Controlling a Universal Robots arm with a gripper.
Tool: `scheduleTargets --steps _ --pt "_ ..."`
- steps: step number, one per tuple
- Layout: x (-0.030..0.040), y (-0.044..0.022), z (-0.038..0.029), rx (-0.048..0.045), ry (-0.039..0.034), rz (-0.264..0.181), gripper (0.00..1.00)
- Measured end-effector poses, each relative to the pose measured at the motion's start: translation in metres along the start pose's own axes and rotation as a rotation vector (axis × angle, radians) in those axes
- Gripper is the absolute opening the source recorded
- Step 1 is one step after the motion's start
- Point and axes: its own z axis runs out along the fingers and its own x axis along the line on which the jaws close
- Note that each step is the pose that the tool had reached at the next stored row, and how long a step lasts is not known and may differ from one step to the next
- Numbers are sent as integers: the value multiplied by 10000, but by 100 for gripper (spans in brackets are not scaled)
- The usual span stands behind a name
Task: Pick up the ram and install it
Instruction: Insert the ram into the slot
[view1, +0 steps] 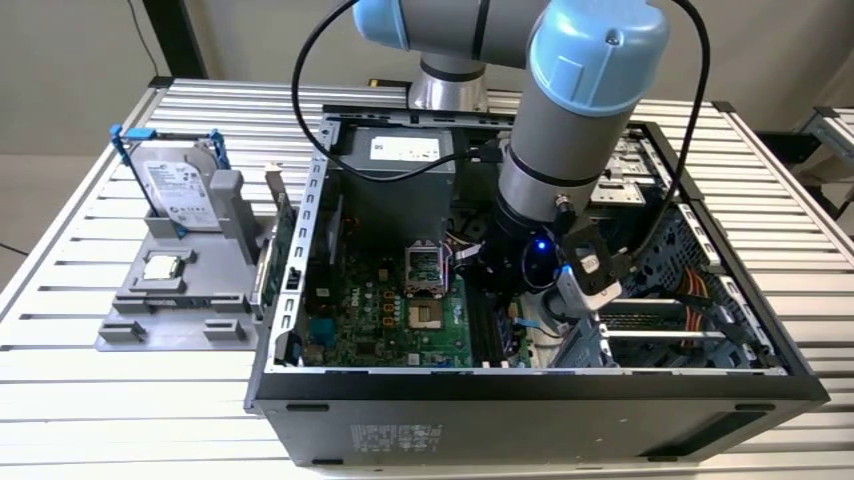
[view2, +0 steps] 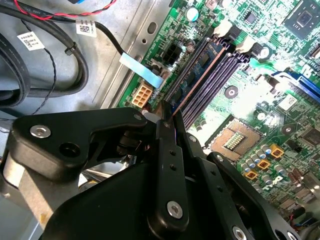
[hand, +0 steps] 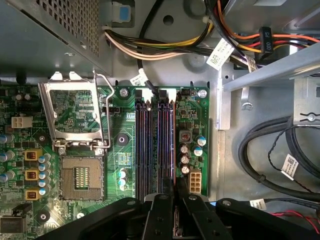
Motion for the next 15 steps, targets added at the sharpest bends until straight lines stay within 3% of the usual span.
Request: scheduleTargets --steps 15 --pt "12 0 3 -1 -1 80 0"
